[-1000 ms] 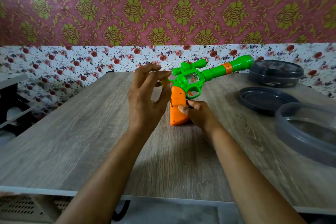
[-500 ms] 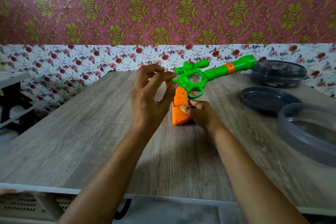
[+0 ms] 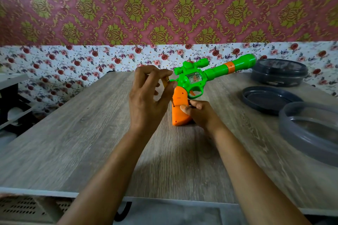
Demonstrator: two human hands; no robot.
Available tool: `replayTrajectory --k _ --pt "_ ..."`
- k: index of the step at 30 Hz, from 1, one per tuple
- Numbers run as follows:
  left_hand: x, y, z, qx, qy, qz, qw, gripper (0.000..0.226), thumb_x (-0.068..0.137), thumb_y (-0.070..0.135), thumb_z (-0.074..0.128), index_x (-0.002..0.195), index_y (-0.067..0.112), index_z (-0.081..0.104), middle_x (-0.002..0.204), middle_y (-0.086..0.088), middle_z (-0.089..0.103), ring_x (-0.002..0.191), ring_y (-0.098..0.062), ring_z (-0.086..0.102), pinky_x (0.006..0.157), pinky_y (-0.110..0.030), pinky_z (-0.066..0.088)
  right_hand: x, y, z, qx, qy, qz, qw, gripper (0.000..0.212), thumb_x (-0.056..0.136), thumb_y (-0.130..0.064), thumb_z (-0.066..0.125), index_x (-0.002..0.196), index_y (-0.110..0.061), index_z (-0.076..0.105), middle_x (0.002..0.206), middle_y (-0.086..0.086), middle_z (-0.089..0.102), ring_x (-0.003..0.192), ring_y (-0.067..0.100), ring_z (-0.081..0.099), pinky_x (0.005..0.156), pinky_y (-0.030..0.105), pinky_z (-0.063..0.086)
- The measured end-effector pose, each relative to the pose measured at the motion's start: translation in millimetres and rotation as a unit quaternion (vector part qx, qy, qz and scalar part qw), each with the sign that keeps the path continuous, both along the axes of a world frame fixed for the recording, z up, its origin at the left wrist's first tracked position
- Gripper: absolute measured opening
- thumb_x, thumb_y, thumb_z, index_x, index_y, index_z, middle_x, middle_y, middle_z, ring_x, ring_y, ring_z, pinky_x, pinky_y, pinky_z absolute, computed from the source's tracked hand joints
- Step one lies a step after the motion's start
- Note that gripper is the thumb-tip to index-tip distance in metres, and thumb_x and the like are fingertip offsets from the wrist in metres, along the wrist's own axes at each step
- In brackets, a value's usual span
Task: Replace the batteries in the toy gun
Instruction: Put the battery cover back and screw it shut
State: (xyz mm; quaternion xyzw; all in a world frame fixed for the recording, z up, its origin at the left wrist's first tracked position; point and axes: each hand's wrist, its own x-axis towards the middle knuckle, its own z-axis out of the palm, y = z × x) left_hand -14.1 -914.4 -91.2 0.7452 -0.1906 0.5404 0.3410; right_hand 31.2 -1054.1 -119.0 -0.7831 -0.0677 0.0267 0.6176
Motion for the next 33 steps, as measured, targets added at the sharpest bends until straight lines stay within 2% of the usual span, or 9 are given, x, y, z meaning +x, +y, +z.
replayTrajectory --k 2,7,10,16,20,23,25,29,33 --pt "0.5 0.6 0.1 -0.007 -0.002 -0.002 1.000 0.017 0.087 0.016 0.066 0.100 0.005 0.066 0.096 -0.009 0.055 0.076 -0.013 0.057 0.059 -0.034 0.050 0.2 0.1 -0.4 0.001 0.000 -0.004 1.000 0.038 0.089 -0.014 0.057 0.127 -0.007 0.055 0.122 0.014 0.060 0.112 0.028 0.057 0.098 0.049 0.046" --pt "-1.5 -1.2 3.2 -0.013 -0.012 -0.008 1.000 0.026 0.088 0.001 0.055 0.112 0.002 0.064 0.103 -0.004 0.065 0.090 -0.002 0.058 0.075 -0.016 0.050 0.7 0.0 -0.7 0.005 0.008 0.000 1.000 0.042 0.090 -0.015 0.057 0.131 -0.007 0.051 0.126 0.014 0.058 0.114 0.028 0.057 0.097 0.047 0.047" --pt "-2.2 -1.4 2.7 -0.001 -0.019 -0.026 0.999 0.026 0.088 0.003 0.052 0.109 0.005 0.067 0.111 -0.001 0.063 0.102 -0.005 0.058 0.080 -0.021 0.052 -0.4 0.1 0.5 0.009 0.013 0.003 1.000 0.042 0.090 -0.014 0.056 0.131 -0.007 0.051 0.126 0.013 0.057 0.114 0.029 0.056 0.093 0.043 0.049" --pt "-0.1 0.1 0.3 0.004 -0.013 0.003 1.000 0.019 0.085 0.015 0.068 0.102 0.009 0.070 0.093 -0.006 0.055 0.084 -0.014 0.054 0.062 -0.037 0.048 -1.3 -0.4 0.9 0.015 0.013 0.000 1.000 0.040 0.091 -0.011 0.055 0.130 -0.005 0.051 0.126 0.015 0.057 0.113 0.029 0.056 0.085 0.038 0.050" --pt "-1.7 -1.5 1.4 0.012 -0.012 0.015 1.000 0.026 0.086 0.010 0.061 0.112 0.007 0.062 0.099 0.000 0.060 0.087 -0.015 0.054 0.070 -0.028 0.045 -1.3 -0.5 1.3 0.011 0.009 0.006 1.000 0.038 0.091 -0.011 0.054 0.129 -0.006 0.052 0.126 0.015 0.057 0.108 0.024 0.055 0.088 0.039 0.050" --pt "-2.7 -1.6 2.0 0.021 -0.017 0.012 1.000 0.024 0.086 0.003 0.053 0.106 0.006 0.066 0.101 -0.004 0.064 0.094 -0.013 0.054 0.073 -0.028 0.045 0.2 -1.2 0.0 -0.003 0.001 0.005 1.000 0.039 0.091 -0.013 0.055 0.129 -0.007 0.052 0.126 0.013 0.057 0.114 0.027 0.055 0.096 0.042 0.048" --pt "-3.0 -1.4 2.2 0.018 -0.019 0.006 1.000 0.025 0.086 0.004 0.051 0.103 0.007 0.069 0.102 -0.004 0.065 0.098 -0.013 0.054 0.075 -0.029 0.046 0.5 -1.2 0.0 0.000 0.006 0.007 1.000 0.040 0.091 -0.014 0.055 0.130 -0.007 0.052 0.121 0.010 0.058 0.113 0.026 0.055 0.093 0.041 0.049" --pt "-1.5 -1.0 0.8 0.017 -0.016 0.009 1.000 0.016 0.086 0.018 0.063 0.098 0.010 0.071 0.093 -0.002 0.057 0.088 -0.019 0.055 0.065 -0.037 0.047 -0.1 -0.7 0.1 -0.007 0.000 0.004 1.000 0.039 0.090 -0.015 0.056 0.128 -0.008 0.054 0.124 0.013 0.059 0.113 0.028 0.056 0.097 0.047 0.047" --pt "-1.8 -0.3 0.5 0.016 -0.031 0.000 0.999 0.017 0.087 0.015 0.065 0.102 0.010 0.071 0.093 -0.003 0.063 0.087 -0.016 0.057 0.064 -0.037 0.049 -1.5 0.5 0.3 -0.005 -0.001 0.001 1.000 0.035 0.089 -0.016 0.056 0.124 -0.009 0.057 0.122 0.014 0.060 0.113 0.030 0.057 0.098 0.049 0.046"
